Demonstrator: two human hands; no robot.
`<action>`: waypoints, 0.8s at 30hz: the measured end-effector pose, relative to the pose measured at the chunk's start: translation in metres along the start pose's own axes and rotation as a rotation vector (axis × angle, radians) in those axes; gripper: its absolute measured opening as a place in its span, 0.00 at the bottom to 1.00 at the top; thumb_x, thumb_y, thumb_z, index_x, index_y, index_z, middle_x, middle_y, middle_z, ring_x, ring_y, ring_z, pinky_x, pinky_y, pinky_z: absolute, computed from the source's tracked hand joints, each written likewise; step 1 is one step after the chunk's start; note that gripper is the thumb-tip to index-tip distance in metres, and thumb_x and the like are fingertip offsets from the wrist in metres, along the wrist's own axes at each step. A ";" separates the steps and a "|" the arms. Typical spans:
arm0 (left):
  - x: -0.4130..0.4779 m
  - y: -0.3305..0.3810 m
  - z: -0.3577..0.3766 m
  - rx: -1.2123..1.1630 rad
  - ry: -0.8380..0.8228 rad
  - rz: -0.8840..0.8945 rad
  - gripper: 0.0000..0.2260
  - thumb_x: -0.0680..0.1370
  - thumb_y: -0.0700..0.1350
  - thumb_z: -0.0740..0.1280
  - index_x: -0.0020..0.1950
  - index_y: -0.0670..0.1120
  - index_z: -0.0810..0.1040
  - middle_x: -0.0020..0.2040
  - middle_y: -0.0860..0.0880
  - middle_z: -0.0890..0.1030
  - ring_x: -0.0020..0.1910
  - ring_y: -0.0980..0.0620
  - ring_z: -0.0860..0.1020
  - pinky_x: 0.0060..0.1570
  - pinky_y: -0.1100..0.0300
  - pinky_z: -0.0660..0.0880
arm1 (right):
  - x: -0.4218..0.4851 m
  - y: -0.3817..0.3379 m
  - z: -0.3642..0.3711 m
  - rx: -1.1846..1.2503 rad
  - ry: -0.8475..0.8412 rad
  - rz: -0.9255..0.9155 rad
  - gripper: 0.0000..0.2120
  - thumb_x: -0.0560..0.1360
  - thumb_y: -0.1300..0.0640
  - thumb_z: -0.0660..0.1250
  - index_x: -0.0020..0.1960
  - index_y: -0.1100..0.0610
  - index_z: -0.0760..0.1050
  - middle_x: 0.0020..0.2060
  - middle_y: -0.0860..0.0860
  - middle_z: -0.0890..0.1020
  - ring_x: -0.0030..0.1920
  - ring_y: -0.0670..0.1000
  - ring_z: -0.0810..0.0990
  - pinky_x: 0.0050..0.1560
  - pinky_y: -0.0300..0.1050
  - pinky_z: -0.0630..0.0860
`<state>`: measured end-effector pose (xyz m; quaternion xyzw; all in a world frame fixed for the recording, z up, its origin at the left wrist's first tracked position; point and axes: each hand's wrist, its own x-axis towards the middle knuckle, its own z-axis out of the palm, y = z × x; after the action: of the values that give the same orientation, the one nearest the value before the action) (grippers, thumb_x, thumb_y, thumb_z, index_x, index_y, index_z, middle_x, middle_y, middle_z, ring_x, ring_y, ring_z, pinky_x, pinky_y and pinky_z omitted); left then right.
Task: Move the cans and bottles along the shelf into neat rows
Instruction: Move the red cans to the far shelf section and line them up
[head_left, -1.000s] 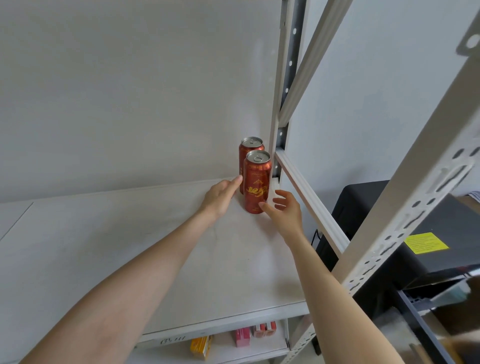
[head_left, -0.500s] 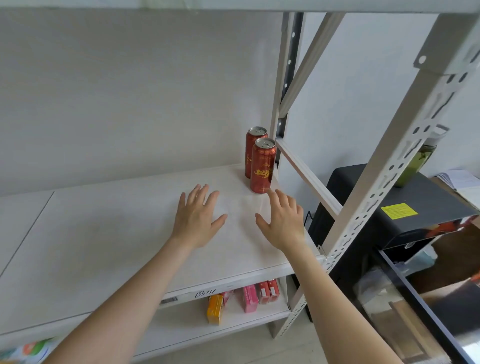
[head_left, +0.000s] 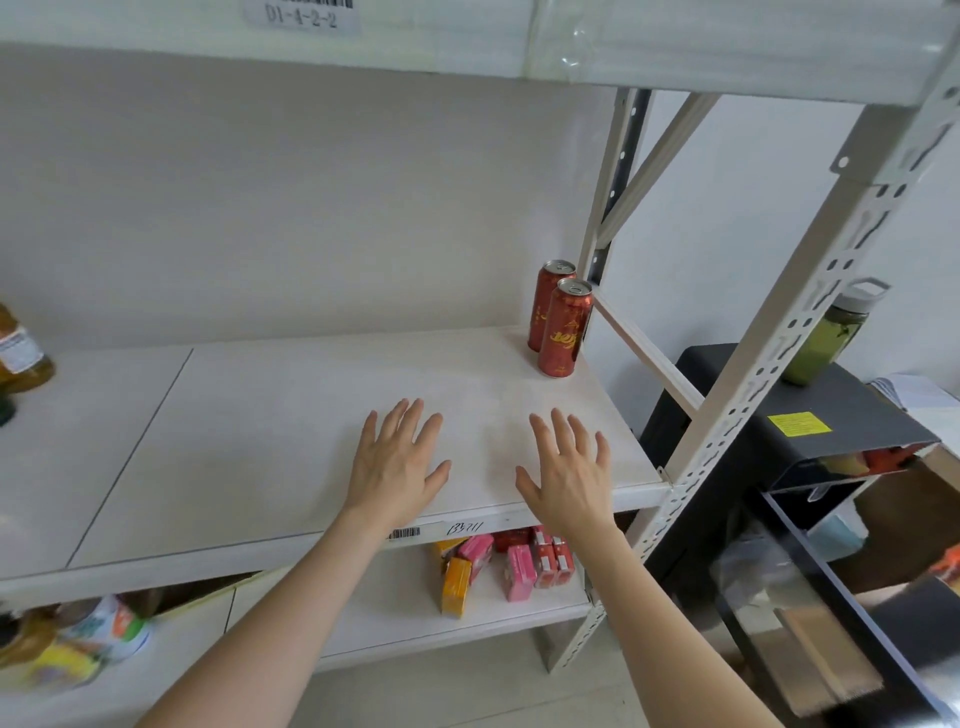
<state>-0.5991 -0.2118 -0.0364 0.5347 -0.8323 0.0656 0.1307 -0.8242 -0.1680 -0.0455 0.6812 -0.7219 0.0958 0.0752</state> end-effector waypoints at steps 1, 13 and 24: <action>-0.011 -0.004 -0.002 -0.008 0.009 -0.011 0.26 0.79 0.56 0.63 0.73 0.46 0.68 0.75 0.41 0.66 0.76 0.41 0.62 0.73 0.40 0.58 | -0.007 -0.007 -0.001 0.000 -0.004 -0.009 0.32 0.78 0.38 0.55 0.78 0.50 0.52 0.78 0.55 0.58 0.77 0.59 0.56 0.74 0.63 0.53; -0.167 -0.056 -0.045 0.019 -0.036 -0.148 0.26 0.79 0.57 0.62 0.74 0.46 0.67 0.75 0.41 0.67 0.75 0.41 0.63 0.72 0.39 0.59 | -0.106 -0.116 -0.022 0.053 -0.072 -0.132 0.32 0.78 0.39 0.54 0.78 0.49 0.52 0.78 0.54 0.57 0.77 0.58 0.55 0.74 0.63 0.53; -0.257 -0.158 -0.088 0.122 -0.036 -0.258 0.28 0.79 0.60 0.60 0.75 0.47 0.65 0.76 0.42 0.65 0.75 0.41 0.62 0.72 0.39 0.58 | -0.135 -0.249 -0.040 0.077 -0.019 -0.236 0.32 0.78 0.38 0.54 0.77 0.51 0.54 0.77 0.55 0.60 0.76 0.58 0.57 0.73 0.63 0.55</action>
<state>-0.3419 -0.0316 -0.0315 0.6454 -0.7532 0.0890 0.0907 -0.5688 -0.0414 -0.0303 0.7646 -0.6333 0.1073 0.0528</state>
